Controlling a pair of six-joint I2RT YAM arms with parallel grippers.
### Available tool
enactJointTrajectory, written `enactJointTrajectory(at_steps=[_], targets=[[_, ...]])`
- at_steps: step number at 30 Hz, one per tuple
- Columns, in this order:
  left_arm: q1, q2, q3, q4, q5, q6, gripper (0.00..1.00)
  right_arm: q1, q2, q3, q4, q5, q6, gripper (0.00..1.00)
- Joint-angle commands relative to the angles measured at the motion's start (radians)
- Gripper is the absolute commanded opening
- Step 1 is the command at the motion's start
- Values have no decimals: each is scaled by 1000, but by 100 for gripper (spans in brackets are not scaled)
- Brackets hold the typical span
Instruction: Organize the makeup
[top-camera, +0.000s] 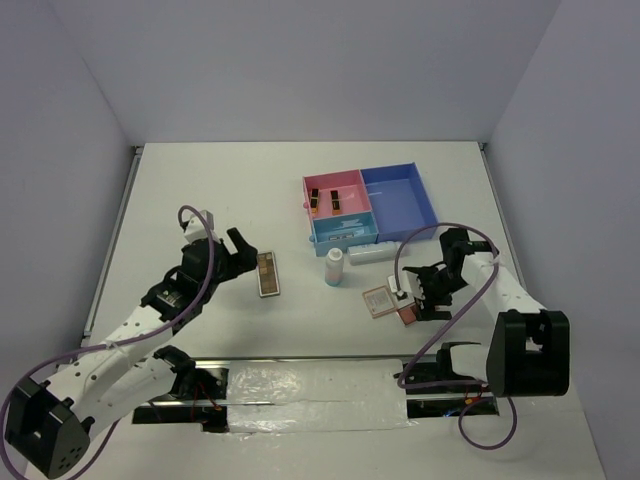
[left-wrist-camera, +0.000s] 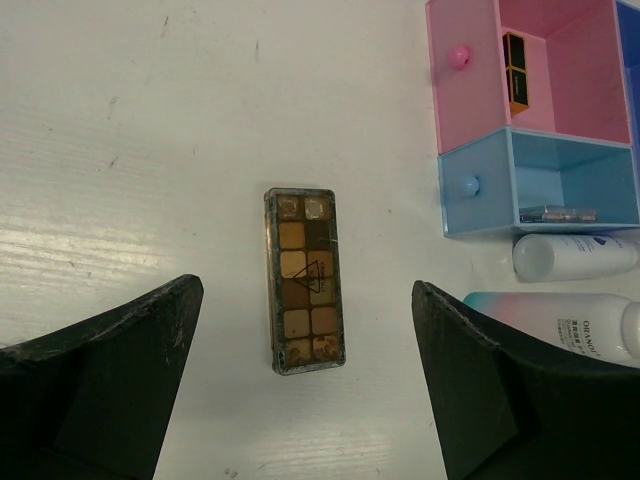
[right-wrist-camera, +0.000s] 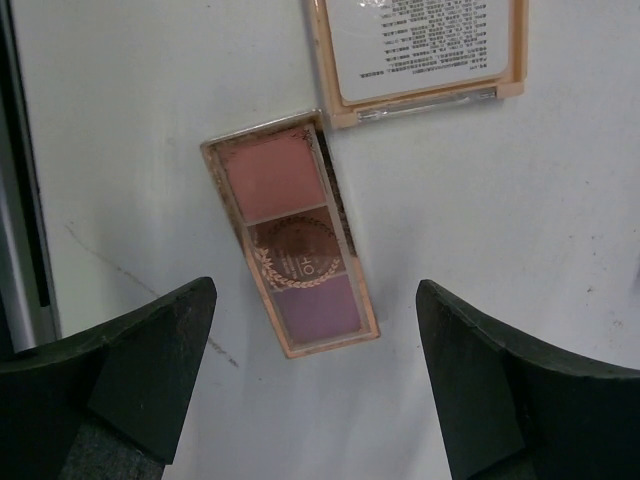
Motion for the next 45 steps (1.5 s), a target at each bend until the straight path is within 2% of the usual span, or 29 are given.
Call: enactJointTrajectory(at_steps=[1,17,20,25,27,30,35,37,40,41,43,45], targets=[[5,-15,-4,10,-10,-40,98,39,28,-5,87,28,20,88],[6,-18,-33,19,2,-63,98,109,103,-61,107,79,-11,79],[8,-16,-36,19,4,-67,98,112,114,-76,120,85,-3,72],[8,-18,-41,19,9,-72,98,112,120,-70,120,86,13,49],[8,-19,-41,18,9,-73,98,112,101,-67,103,88,12,38],[8,-21,-36,15,9,-72,98,112,34,-50,54,77,10,27],[9,-30,-41,10,10,-73,98,113,-128,57,-58,-21,10,24],[9,-30,-44,13,10,-76,98,125,-184,119,-49,-84,47,23],[11,-25,-45,18,12,-76,98,185,-221,165,76,-141,214,12],[12,-25,-47,21,15,-76,98,210,-233,156,229,-123,366,7],[12,-21,-48,25,18,-78,98,292,-251,139,451,-87,470,6],[14,-21,-50,27,22,-79,98,345,-245,116,590,-40,587,6]])
